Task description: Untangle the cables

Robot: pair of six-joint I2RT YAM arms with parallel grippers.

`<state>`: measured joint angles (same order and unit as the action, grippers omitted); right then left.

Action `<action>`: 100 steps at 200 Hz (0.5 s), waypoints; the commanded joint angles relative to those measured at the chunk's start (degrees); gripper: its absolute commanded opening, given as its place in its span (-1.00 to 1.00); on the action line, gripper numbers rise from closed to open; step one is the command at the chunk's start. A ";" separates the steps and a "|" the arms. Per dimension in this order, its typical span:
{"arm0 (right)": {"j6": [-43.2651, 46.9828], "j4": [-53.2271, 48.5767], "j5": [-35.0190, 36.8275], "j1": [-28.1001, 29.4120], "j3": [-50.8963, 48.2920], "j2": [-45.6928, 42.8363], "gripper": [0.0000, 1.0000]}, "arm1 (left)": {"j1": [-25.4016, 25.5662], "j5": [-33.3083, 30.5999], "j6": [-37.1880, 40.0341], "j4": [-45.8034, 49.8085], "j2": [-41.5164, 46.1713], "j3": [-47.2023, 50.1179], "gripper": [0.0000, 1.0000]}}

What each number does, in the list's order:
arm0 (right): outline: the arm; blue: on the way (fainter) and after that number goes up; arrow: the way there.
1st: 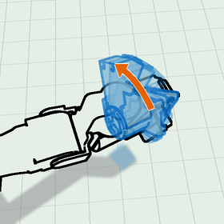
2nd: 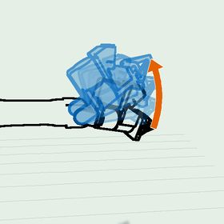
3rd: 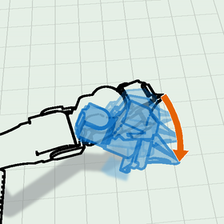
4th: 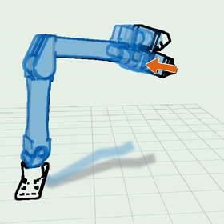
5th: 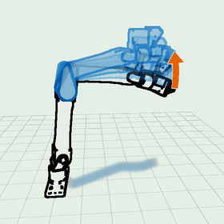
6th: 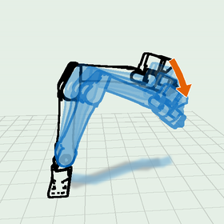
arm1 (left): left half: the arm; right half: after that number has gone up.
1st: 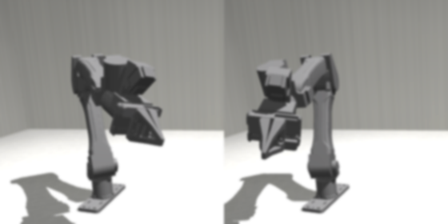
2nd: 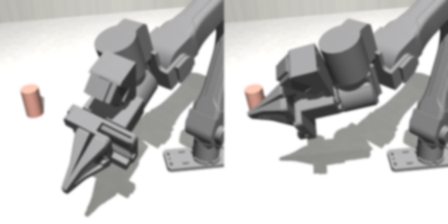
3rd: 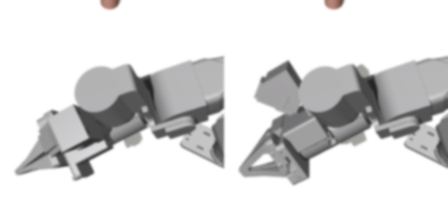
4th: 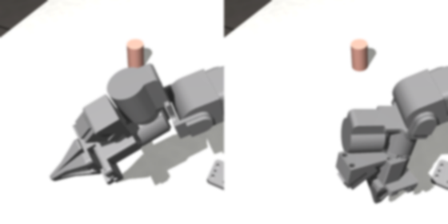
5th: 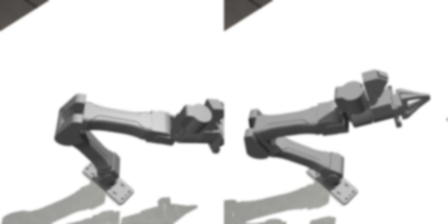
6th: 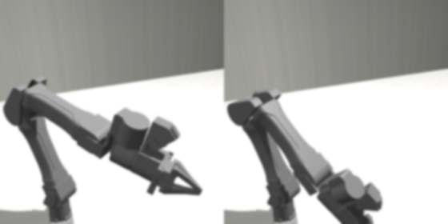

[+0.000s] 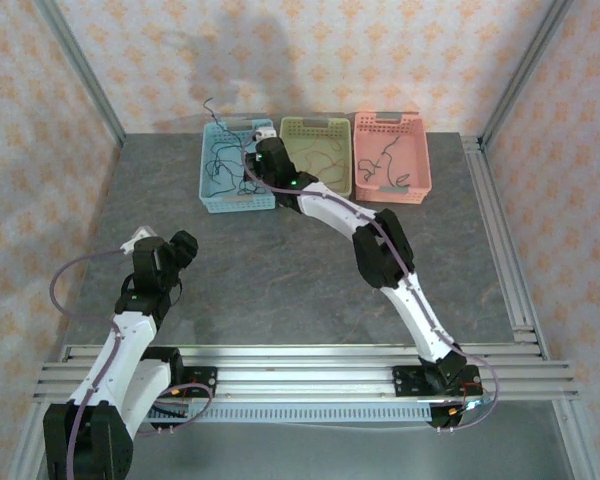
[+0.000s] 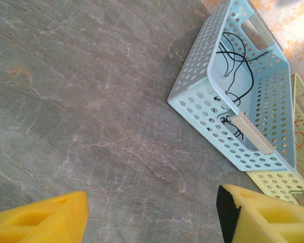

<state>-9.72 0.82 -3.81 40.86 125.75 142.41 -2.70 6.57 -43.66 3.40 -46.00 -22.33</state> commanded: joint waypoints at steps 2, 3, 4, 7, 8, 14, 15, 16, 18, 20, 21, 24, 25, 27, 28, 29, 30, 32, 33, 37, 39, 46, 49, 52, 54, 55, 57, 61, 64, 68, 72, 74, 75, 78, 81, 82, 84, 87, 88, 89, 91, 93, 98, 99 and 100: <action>-6.57 -2.55 0.84 0.17 7.27 4.85 -0.92 | 0.24 -1.65 -0.20 -0.21 -0.05 0.44 0.37; -6.56 -2.69 0.74 0.18 7.56 5.09 -0.90 | 0.24 -1.65 -0.20 -0.22 -0.05 0.44 0.38; -6.60 -2.81 0.61 0.18 7.83 5.35 -0.89 | 0.24 -1.65 -0.20 -0.18 -0.06 0.44 0.38; -6.56 -3.22 0.37 0.18 8.76 5.86 -0.85 | 0.24 -1.65 -0.20 -0.22 -0.06 0.44 0.37; -6.55 -3.34 0.25 0.18 9.00 6.04 -0.83 | 0.24 -1.65 -0.20 -0.23 -0.06 0.44 0.38; -6.13 -4.54 -0.19 0.34 10.66 6.86 -0.73 | 0.26 -1.64 -0.20 -0.23 -0.06 0.44 0.37; -6.08 -4.74 -0.21 0.35 10.92 6.98 -0.72 | 0.25 -1.64 -0.15 -0.19 -0.06 0.44 0.37; -6.00 -4.94 -0.22 0.40 11.09 7.08 -0.69 | 0.24 -1.65 -0.18 -0.21 -0.06 0.44 0.38; -5.84 -5.39 -0.18 0.43 11.38 7.27 -0.64 | 0.24 -1.65 -0.19 -0.21 -0.06 0.44 0.37; -5.77 -5.74 -0.11 0.44 11.60 7.29 -0.59 | 0.24 -1.62 -0.20 -0.21 -0.08 0.44 0.38; -5.68 -5.87 -0.04 0.49 11.65 7.32 -0.55 | 0.24 -1.59 -0.20 -0.22 -0.11 0.44 0.38; -5.52 -6.19 0.29 0.53 11.70 7.24 -0.47 | 0.24 -1.63 -0.20 -0.22 -0.14 0.46 0.37; -5.51 -6.27 0.38 0.58 11.66 7.12 -0.44 | 0.24 -1.64 -0.20 -0.18 -0.14 0.45 0.37; -5.43 -6.45 0.67 0.61 11.45 6.90 -0.39 | 0.24 -1.64 -0.20 -0.22 -0.14 0.44 0.38; -5.37 -6.49 0.79 0.62 11.36 6.82 -0.37 | 0.24 -1.65 -0.20 -0.23 -0.19 0.44 0.38; -5.30 -6.51 0.94 0.62 11.27 6.74 -0.35 | 0.24 -1.65 -0.15 -0.23 -0.21 0.44 0.38; -5.22 -6.48 1.06 0.67 11.14 6.61 -0.34 | 0.24 -1.65 -0.18 -0.23 -0.22 0.44 0.37; -5.16 -6.41 1.32 0.70 10.77 6.33 -0.30 | 0.24 -1.65 -0.19 -0.23 -0.23 0.40 0.38; -5.10 -6.43 1.43 0.71 10.63 6.14 -0.29 | 0.24 -1.65 -0.20 -0.23 -0.28 0.38 0.37; -4.88 -6.23 1.83 0.71 9.63 5.37 -0.24 | 0.24 -1.68 -0.15 -0.10 -0.41 0.28 0.38; -4.88 -6.08 2.18 0.78 8.95 4.80 -0.21 | 0.24 -1.65 -0.19 -0.07 -0.41 0.27 0.38; -4.82 -5.36 3.38 0.71 6.21 2.73 -0.14 | 0.24 -1.65 -0.20 -0.06 -0.57 0.18 0.39; -4.60 -4.66 3.72 0.79 4.78 1.60 -0.11 | 0.24 -1.65 -0.12 -0.02 -0.66 0.07 0.39; -4.24 -3.72 3.80 0.80 3.03 0.27 -0.08 | 0.24 -1.65 -0.11 0.00 -0.73 0.09 0.40; -3.97 -2.97 3.81 0.86 1.69 -0.52 -0.05 | 0.24 -1.65 -0.11 -0.07 -0.82 0.09 0.41; -3.81 -2.47 3.81 0.88 1.03 -1.07 -0.04 | 0.24 -1.65 -0.11 -0.06 -0.83 0.05 0.41; -3.44 -1.76 3.81 0.88 -0.08 -1.96 -0.01 | 0.24 -1.60 -0.07 -0.13 -0.84 0.01 0.41; -2.69 -0.26 3.81 1.01 -2.75 -3.88 0.03 | 0.24 -1.52 -0.03 -0.01 -0.97 -0.06 0.44; -2.12 1.02 3.81 1.10 -4.93 -5.46 0.05 | 0.24 -1.55 0.04 0.01 -0.92 -0.08 0.46; -1.38 2.63 3.84 1.21 -7.83 -7.56 0.07 | 0.24 -1.56 0.11 0.17 -0.87 -0.23 0.48; -0.72 4.39 3.84 1.32 -10.95 -9.77 0.08 | 0.24 -1.78 0.23 0.54 -0.84 -0.48 0.50; -0.39 5.25 3.82 1.33 -12.61 -10.79 0.09 | 0.24 -1.86 0.30 0.73 -0.78 -0.62 0.50; -0.17 5.82 3.77 1.37 -13.46 -11.52 0.09 | 0.28 -1.93 0.40 0.86 -0.77 -0.75 0.51; 0.32 7.27 3.47 1.41 -15.93 -13.15 0.09 | 0.29 -2.23 0.75 1.44 -0.70 -1.16 0.51; 0.87 8.78 3.28 1.46 -18.25 -14.99 0.10 | 0.32 -2.63 1.03 2.14 -0.61 -1.67 0.52; 1.08 9.21 3.19 1.44 -19.31 -15.55 0.10 | 0.32 -2.80 1.12 2.45 -0.55 -1.84 0.52; 1.40 10.24 2.98 1.42 -20.92 -16.83 0.10 | 0.28 -3.14 1.34 3.07 -0.47 -2.22 0.53; 1.92 11.56 2.91 1.46 -23.63 -18.88 0.10 | 0.32 -3.78 1.57 3.94 -0.37 -2.87 0.54; 2.04 11.96 2.92 1.44 -24.42 -19.47 0.11 | 0.32 -4.03 1.65 4.27 -0.35 -3.06 0.54; 2.19 12.34 2.88 1.43 -25.16 -20.03 0.11 | 0.32 -4.29 1.74 4.52 -0.29 -3.29 0.54; 2.60 13.24 2.88 1.42 -27.13 -21.38 0.11 | 0.33 -4.77 1.91 5.11 -0.25 -3.68 0.54; 2.91 14.14 3.07 1.41 -28.79 -22.63 0.12 | 0.33 -5.22 2.04 5.56 -0.06 -3.91 0.55; 3.87 16.48 3.58 1.41 -33.34 -25.84 0.13 | 0.33 -6.20 2.41 6.40 0.30 -4.88 0.56; 4.07 17.15 3.70 1.41 -34.15 -26.69 0.13 | 0.33 -6.30 2.51 6.51 0.39 -5.03 0.56; 4.26 17.70 3.89 1.41 -35.44 -27.42 0.13 | 0.33 -6.43 2.56 6.61 0.47 -5.24 0.56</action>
<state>-10.59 4.95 -2.02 41.91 104.44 131.31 -2.70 5.48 -43.31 5.04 -46.78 -22.92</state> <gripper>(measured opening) 0.557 0.771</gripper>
